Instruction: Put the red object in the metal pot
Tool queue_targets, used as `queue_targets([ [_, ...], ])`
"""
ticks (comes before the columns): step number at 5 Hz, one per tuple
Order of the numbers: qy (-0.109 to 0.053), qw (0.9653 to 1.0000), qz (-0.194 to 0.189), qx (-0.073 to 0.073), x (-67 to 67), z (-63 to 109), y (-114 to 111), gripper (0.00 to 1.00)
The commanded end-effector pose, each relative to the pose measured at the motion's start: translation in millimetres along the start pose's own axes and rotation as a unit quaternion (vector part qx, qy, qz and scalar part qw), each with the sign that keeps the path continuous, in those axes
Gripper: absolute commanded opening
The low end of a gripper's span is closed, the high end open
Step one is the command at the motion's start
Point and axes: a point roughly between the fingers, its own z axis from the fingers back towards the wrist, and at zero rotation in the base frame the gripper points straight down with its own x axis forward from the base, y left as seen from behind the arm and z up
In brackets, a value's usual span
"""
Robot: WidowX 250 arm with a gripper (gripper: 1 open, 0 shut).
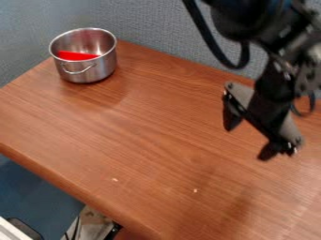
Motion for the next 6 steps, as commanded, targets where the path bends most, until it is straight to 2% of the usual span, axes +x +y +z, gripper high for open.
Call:
queue_targets([
  [1,-0.031,0.9989,0.034,-0.012,27.3,24.9,34,1.00],
  [2,-0.031,0.9976,0.061,0.003,40.0,24.8,47,1.00],
  [3,-0.029,0.9956,0.088,0.014,55.6,14.4,49,1.00],
  [5,-0.026,0.9870,0.149,0.054,86.4,10.0,48,1.00],
  [6,-0.019,0.9826,0.169,0.075,95.3,9.0,50,1.00],
])
